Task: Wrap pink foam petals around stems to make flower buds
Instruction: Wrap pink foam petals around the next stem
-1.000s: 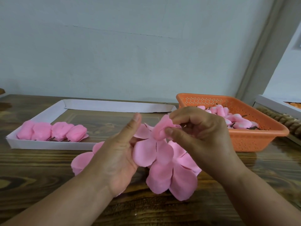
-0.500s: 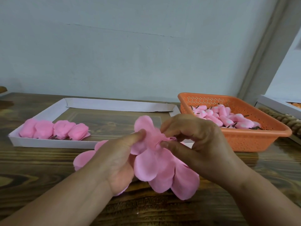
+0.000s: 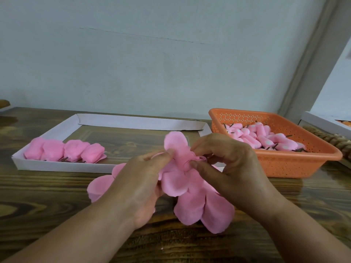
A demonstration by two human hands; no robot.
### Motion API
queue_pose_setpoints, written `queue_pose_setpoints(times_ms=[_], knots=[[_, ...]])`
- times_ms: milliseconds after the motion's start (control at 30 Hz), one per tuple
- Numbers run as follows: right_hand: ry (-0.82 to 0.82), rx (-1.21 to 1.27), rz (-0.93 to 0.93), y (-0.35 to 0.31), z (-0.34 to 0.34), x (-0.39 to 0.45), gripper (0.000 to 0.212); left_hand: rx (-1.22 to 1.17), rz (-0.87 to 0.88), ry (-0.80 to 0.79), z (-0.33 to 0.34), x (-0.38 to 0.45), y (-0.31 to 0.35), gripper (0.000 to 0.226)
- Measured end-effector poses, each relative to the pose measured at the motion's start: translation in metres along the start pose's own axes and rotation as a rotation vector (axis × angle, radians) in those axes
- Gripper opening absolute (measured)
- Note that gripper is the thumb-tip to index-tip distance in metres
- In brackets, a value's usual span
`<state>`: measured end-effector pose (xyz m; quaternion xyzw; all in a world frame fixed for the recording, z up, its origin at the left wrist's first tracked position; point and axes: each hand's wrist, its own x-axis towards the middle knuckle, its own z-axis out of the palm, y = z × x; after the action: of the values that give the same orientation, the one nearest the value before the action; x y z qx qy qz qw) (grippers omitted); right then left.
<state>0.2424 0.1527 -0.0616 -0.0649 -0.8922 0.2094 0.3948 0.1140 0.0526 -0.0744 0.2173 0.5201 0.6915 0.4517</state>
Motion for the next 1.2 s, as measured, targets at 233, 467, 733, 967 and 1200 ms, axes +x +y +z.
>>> queue_pose_setpoints(times_ms=[233,467,733,967,1200], knots=[[0.005,0.006,0.011,-0.002,-0.001,0.001,0.004,0.039,0.060,0.044,-0.001,0.006,-0.005,0.015],[-0.039,0.003,0.006,-0.003,0.001,0.000,0.001,0.011,0.053,0.074,-0.002,0.008,-0.008,0.017],[-0.016,0.007,0.034,-0.002,0.006,-0.001,0.005,0.117,0.144,0.029,-0.003,0.008,-0.013,0.020],[-0.038,0.075,0.187,-0.004,0.006,0.000,0.012,0.238,0.164,-0.015,-0.004,0.007,-0.014,0.021],[-0.040,0.116,0.265,-0.010,0.008,0.001,0.012,0.291,0.183,-0.016,-0.002,0.006,-0.015,0.027]])
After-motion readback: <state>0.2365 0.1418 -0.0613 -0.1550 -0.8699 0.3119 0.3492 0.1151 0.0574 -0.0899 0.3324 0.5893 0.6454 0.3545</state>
